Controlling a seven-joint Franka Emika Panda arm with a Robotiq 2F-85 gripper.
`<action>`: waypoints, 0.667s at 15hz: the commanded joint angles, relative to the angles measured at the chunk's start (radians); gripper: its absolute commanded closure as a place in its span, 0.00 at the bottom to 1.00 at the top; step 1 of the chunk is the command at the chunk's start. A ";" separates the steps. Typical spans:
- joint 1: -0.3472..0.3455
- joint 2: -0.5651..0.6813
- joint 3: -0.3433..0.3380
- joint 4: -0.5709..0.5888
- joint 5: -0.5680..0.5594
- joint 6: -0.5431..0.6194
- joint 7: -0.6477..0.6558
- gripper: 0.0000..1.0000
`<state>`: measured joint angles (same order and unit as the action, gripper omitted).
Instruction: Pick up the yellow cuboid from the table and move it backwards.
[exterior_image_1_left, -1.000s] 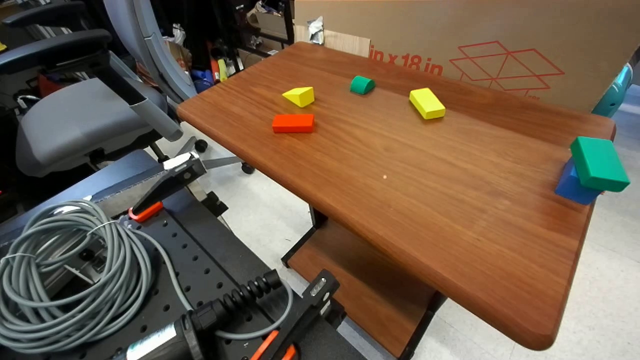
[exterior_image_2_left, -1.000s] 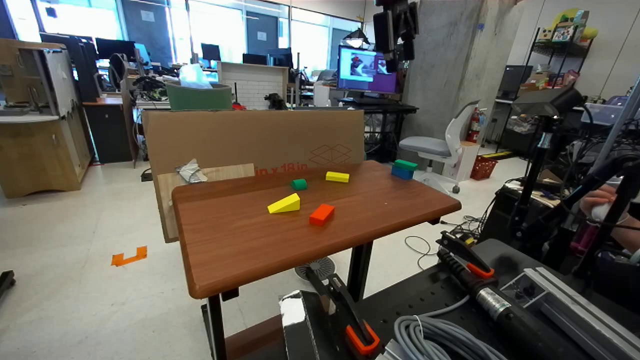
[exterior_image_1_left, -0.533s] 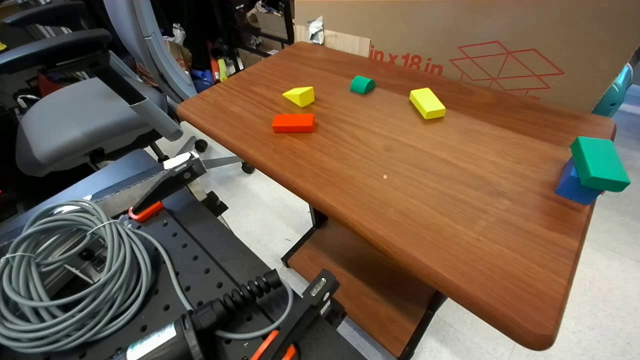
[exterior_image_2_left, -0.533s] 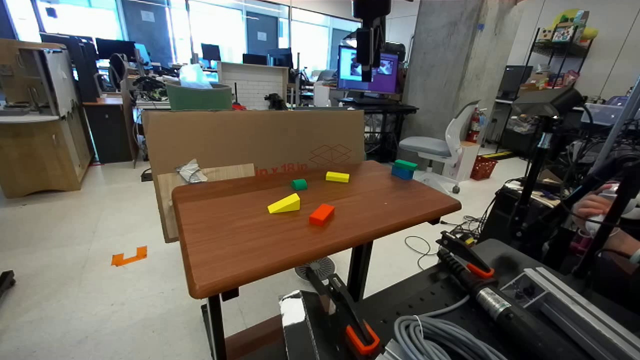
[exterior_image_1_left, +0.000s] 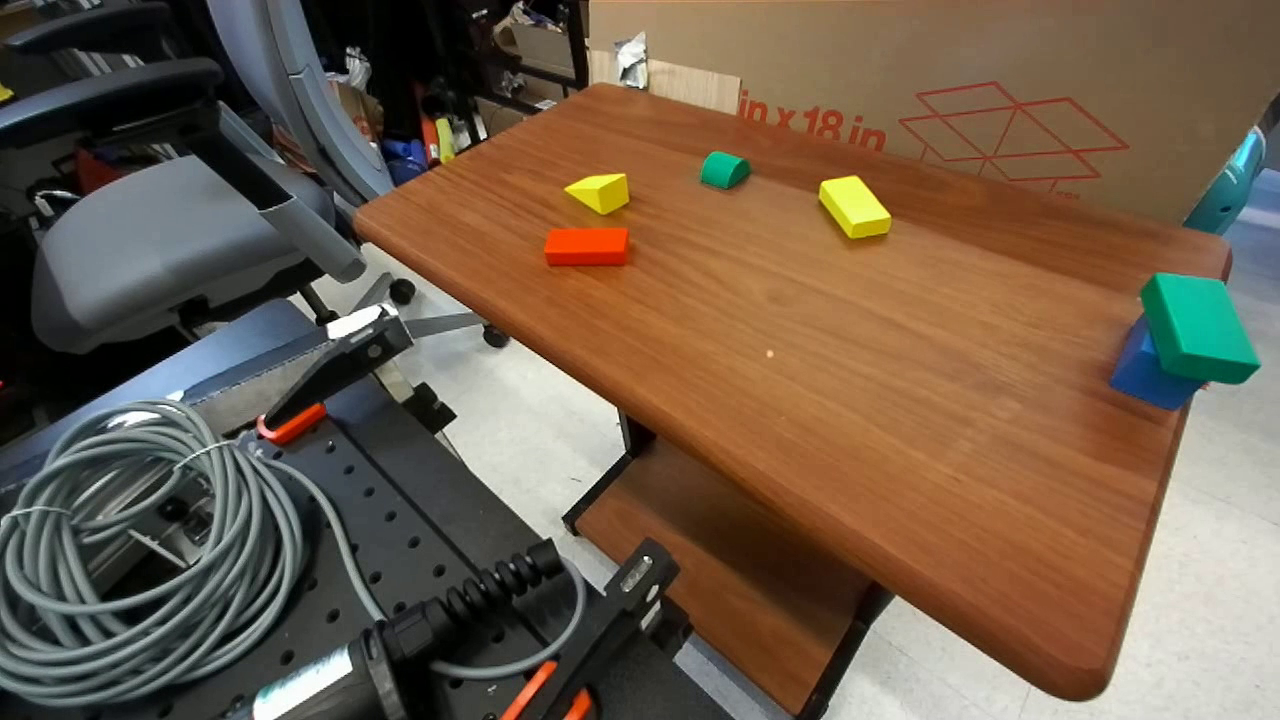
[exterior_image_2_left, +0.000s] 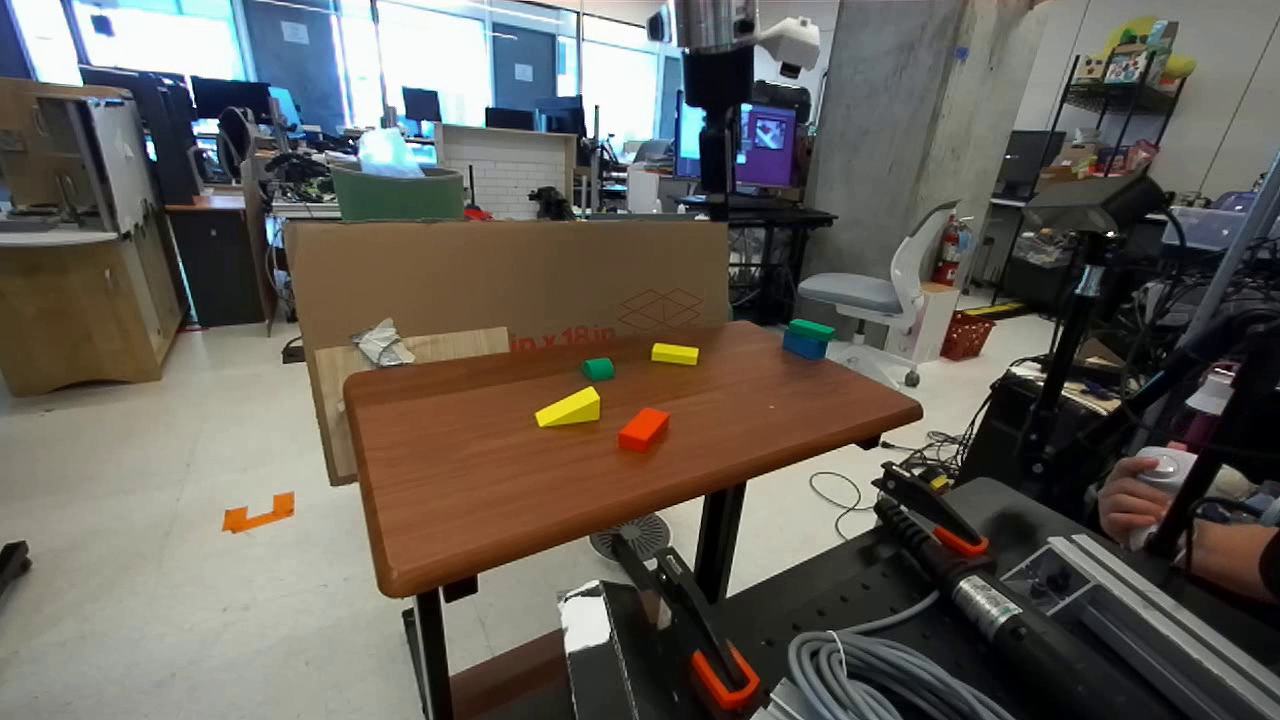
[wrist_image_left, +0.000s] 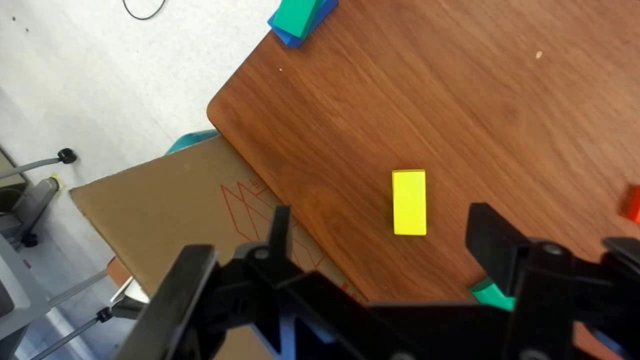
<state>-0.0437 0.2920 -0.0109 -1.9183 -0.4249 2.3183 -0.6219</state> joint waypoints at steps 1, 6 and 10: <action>-0.002 0.129 0.004 0.118 0.002 -0.044 -0.051 0.09; -0.011 0.255 0.021 0.229 0.041 -0.082 -0.126 0.00; -0.006 0.350 0.017 0.321 0.041 -0.153 -0.145 0.00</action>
<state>-0.0447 0.5602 -0.0021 -1.7059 -0.4064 2.2396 -0.7295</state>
